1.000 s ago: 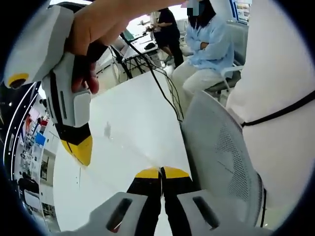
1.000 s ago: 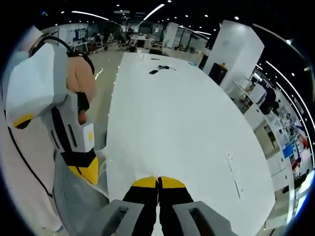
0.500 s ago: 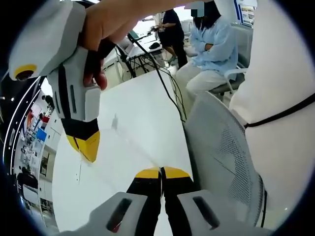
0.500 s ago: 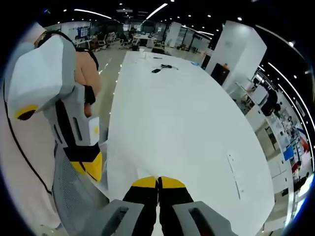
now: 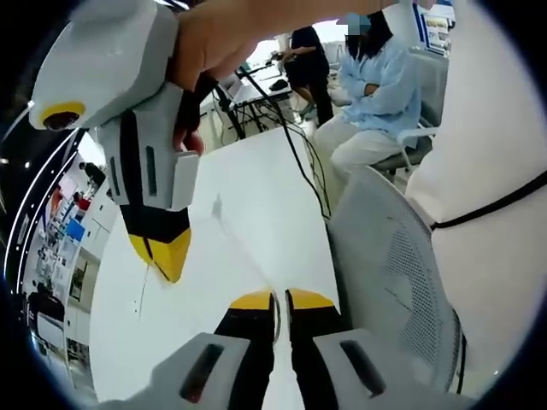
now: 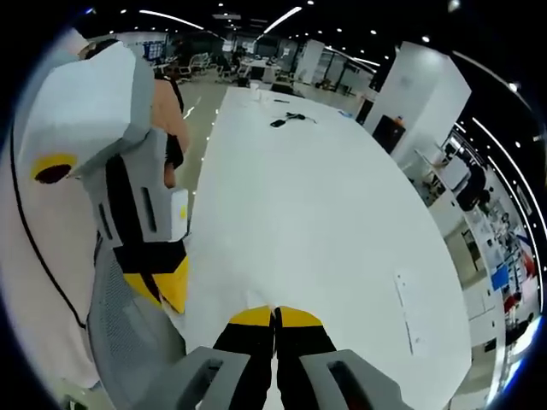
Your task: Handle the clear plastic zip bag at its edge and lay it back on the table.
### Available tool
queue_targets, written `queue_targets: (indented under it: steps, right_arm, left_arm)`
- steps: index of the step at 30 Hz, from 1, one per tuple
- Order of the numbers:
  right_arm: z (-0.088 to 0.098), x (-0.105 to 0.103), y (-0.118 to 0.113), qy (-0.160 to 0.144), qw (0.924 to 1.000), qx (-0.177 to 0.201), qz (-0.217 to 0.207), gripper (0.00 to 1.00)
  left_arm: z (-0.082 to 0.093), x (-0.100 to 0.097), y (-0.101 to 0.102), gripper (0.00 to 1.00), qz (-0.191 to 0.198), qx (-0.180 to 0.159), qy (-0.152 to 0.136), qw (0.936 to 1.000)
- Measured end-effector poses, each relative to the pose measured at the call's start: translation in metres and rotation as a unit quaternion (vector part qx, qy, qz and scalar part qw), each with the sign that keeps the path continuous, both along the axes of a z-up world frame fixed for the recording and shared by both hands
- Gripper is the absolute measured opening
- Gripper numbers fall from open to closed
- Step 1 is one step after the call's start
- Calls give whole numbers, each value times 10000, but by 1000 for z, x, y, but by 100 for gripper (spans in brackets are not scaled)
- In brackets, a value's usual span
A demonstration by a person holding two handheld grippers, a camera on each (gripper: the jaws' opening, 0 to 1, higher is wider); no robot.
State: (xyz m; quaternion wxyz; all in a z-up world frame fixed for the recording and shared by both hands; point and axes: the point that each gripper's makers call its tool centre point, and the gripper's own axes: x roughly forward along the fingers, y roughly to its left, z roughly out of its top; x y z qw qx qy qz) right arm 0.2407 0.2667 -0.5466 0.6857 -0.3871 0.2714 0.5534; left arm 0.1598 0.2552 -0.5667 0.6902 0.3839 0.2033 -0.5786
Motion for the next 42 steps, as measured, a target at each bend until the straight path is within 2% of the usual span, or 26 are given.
queue_targets:
  steps: [10, 20, 25, 32, 42]
  right_arm:
    - [-1, 2, -1, -122, 9998, -66, 115, 0]
    - [-1, 3, -7, -255, 9994, -164, 185, 0]
    - [-1, 4, -11, -312, 9992, -194, 188, 0]
    - [0, 7, -15, -362, 9990, -199, 158, 0]
    - [2, 14, -20, -414, 9989, -177, 114, 0]
  left_arm:
    - [13, 9, -1, 8, 256, -315, -49, 9992]
    - [26, 15, 5, 12, 625, -801, -1, 9948]
    - [34, 17, 8, 14, 881, -1135, 83, 9896]
    - [36, 17, 19, 14, 1188, -1368, 201, 9832]
    - [28, 18, 45, 17, 1774, -1649, 460, 9691]
